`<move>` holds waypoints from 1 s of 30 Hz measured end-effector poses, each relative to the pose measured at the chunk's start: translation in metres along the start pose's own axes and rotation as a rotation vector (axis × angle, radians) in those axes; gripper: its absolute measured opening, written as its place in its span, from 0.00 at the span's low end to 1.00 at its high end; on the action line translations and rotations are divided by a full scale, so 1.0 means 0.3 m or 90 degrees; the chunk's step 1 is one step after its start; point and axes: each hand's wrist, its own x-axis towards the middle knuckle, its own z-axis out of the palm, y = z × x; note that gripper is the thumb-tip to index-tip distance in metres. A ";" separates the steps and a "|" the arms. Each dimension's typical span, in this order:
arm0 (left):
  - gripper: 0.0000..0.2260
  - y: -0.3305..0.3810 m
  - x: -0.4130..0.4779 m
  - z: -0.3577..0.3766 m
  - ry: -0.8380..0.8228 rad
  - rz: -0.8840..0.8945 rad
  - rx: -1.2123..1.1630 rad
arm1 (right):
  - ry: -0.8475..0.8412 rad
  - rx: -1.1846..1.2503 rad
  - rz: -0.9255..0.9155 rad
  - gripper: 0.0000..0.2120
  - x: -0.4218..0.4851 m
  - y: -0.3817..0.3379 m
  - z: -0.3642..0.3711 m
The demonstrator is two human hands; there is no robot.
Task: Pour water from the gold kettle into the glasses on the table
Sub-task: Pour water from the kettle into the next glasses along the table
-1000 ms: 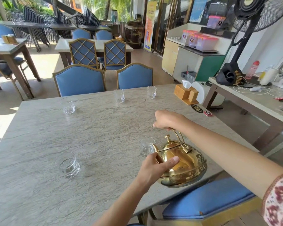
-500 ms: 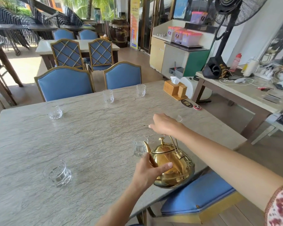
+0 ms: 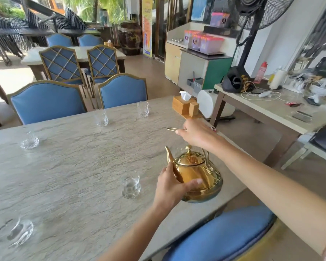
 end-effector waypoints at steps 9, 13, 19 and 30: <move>0.26 0.112 0.213 0.296 0.023 -0.093 -0.068 | -0.085 -0.131 -0.036 0.21 0.233 0.239 -0.087; 0.29 0.143 0.257 0.364 0.055 -0.129 -0.100 | -0.130 -0.115 -0.061 0.20 0.307 0.292 -0.082; 0.31 0.163 0.310 0.401 0.074 -0.137 -0.135 | -0.179 -0.132 -0.078 0.16 0.374 0.298 -0.101; 0.43 0.161 0.346 0.399 0.051 -0.149 -0.188 | -0.228 -0.194 -0.083 0.18 0.433 0.275 -0.101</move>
